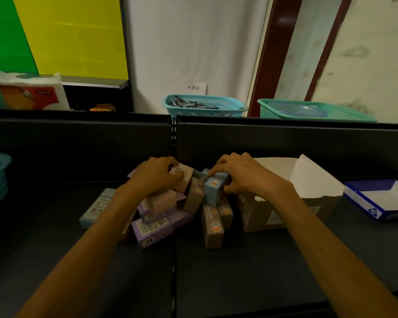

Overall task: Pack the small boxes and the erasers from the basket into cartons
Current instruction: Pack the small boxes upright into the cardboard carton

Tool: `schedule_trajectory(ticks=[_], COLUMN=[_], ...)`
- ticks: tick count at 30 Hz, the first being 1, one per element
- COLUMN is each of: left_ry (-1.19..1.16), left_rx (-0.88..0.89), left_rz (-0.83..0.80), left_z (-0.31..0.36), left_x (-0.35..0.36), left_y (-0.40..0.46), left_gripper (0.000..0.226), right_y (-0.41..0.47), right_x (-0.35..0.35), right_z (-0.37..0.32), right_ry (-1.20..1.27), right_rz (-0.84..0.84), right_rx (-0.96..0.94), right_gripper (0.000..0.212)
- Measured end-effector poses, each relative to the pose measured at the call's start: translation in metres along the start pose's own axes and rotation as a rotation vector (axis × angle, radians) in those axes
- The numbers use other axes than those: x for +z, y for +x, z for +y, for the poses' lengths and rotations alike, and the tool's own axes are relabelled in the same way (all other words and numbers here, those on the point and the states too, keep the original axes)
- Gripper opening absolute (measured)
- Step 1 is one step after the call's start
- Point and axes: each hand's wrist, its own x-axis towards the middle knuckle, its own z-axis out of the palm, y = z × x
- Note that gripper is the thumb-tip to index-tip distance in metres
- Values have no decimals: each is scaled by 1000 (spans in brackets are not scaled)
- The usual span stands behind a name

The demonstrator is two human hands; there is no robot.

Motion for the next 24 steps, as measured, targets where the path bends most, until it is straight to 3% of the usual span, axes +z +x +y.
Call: schedule_trajectory(ticks=[7,13,19,22,24], left_ry=[52,-31,-122,-329,-474], left_rx=[8,28,46,156,185], left_rz=[-109,-74,160,330,346], left_z=[6,4,0,-1,-2], left_x=[6,5,0,-8,-14], left_y=[13,16,1,-12,-17], left_gripper=[60,52,63,44,32], right_y=[1,-10,-13,-13,-13], right_x=[8,6,7,8,9], right_z=[1,0,5,8,10], right_ry=[149,265,346,476,564], right_rz=[44,92,227,313,327], right_rx=[-10,-1,-33,-80,-105], right_gripper=[47,42,41,44,47])
